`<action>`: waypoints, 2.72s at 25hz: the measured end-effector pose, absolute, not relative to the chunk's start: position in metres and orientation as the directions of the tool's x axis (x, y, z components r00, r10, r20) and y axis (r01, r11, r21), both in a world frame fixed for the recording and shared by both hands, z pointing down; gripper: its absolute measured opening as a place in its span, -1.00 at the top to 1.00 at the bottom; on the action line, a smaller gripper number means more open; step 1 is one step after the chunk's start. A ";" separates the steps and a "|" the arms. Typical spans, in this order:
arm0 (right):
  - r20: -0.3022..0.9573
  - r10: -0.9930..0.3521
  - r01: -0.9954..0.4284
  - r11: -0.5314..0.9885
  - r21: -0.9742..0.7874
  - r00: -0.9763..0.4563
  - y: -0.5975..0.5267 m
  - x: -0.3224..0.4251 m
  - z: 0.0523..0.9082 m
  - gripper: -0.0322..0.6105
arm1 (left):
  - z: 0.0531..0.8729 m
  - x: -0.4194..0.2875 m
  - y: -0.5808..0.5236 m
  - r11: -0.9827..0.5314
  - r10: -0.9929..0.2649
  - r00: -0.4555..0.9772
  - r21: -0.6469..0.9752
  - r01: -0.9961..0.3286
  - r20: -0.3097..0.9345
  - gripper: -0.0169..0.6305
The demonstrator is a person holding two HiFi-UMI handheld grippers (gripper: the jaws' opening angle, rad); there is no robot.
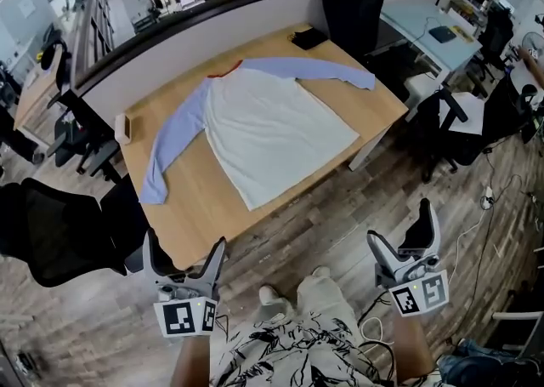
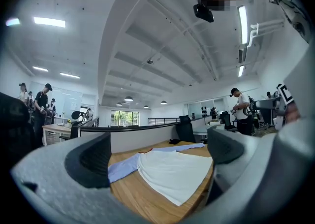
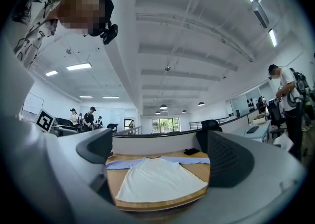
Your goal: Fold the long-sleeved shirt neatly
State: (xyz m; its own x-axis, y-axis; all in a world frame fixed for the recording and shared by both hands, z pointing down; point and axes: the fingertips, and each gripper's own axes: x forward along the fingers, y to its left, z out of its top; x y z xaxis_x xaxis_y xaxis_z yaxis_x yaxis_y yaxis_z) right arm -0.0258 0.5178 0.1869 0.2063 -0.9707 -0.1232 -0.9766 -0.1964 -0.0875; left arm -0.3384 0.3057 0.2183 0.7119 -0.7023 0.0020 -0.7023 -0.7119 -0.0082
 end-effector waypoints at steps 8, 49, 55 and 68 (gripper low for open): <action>-0.132 -0.978 -0.983 -0.149 -0.110 0.163 0.464 0.048 0.201 -0.95 | 0.234 -0.285 0.272 -0.664 -0.747 0.664 0.011 -0.747 0.022 -0.91; -0.075 -0.917 -0.917 0.396 -0.052 -0.392 0.084 0.108 0.206 -0.95 | 0.267 -0.296 0.096 -0.107 -0.987 0.102 -0.035 -0.994 0.125 -0.91; -0.023 -0.900 -0.899 0.435 -0.049 -0.434 0.031 0.069 0.220 -0.95 | 0.304 -0.337 0.054 -0.133 -0.969 0.113 -0.075 -0.988 0.222 -0.91; 0.164 -0.757 -0.775 0.625 -0.098 -0.632 -0.062 -0.031 0.313 -0.95 | 0.420 -0.423 -0.009 -0.243 -0.855 0.218 0.007 -0.970 0.471 -0.91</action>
